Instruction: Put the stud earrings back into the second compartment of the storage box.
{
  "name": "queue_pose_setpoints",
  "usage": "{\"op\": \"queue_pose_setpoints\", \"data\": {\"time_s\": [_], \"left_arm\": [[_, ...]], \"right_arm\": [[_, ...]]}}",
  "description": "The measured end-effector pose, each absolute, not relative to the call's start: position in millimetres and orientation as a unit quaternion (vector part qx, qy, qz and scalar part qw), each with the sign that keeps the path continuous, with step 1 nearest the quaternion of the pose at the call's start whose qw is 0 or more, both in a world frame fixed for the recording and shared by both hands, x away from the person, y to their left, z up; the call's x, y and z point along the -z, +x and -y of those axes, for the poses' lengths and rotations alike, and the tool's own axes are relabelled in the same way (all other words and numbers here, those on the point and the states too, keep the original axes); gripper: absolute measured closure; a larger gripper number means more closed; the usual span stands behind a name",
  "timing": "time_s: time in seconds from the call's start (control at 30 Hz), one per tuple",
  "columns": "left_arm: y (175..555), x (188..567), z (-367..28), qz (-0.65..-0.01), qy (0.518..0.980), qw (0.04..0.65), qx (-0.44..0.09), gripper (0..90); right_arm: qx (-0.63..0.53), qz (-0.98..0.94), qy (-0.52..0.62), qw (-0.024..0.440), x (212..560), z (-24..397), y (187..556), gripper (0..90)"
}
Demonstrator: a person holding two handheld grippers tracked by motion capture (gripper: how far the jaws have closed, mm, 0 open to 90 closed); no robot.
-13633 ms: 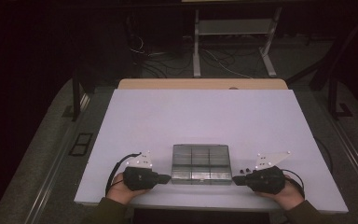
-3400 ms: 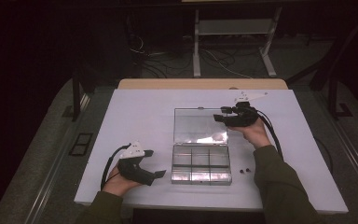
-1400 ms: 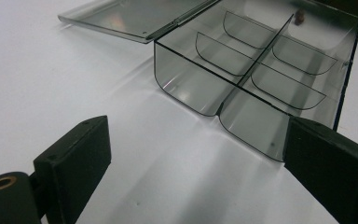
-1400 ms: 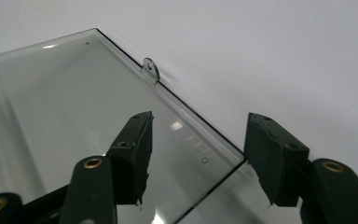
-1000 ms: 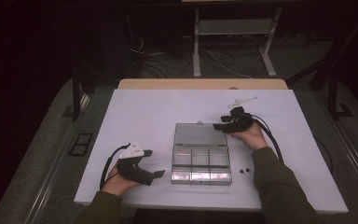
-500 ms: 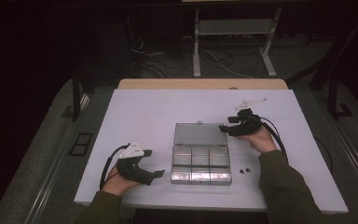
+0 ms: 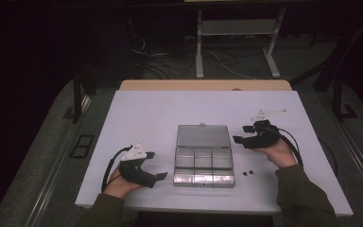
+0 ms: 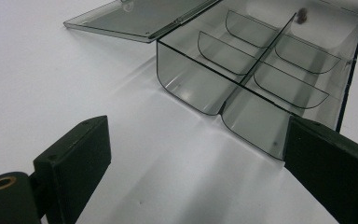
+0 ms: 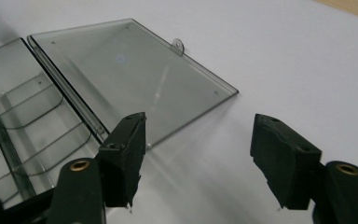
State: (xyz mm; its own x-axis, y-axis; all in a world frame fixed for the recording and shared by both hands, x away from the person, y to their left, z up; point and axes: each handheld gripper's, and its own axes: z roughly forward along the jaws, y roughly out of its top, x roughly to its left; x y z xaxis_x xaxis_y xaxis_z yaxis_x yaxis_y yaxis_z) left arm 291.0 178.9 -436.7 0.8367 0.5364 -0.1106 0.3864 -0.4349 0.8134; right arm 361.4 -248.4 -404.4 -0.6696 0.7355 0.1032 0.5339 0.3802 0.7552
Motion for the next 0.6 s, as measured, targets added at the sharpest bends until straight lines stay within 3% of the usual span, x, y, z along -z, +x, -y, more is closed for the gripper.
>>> {"op": "queue_pose_setpoints", "data": {"time_s": [0.37, 0.6], "left_arm": [[291, 437, -180, -0.278, 0.842, 0.456, -0.079, 6.8], [291, 438, -179, -0.276, 0.844, 0.453, -0.079, 6.8]], "right_arm": [[-0.394, -0.817, 0.405, 0.116, 411, 264, 337, 35.3], [-0.395, -0.817, 0.407, 0.101, 413, 276, 319, 42.5]]}}
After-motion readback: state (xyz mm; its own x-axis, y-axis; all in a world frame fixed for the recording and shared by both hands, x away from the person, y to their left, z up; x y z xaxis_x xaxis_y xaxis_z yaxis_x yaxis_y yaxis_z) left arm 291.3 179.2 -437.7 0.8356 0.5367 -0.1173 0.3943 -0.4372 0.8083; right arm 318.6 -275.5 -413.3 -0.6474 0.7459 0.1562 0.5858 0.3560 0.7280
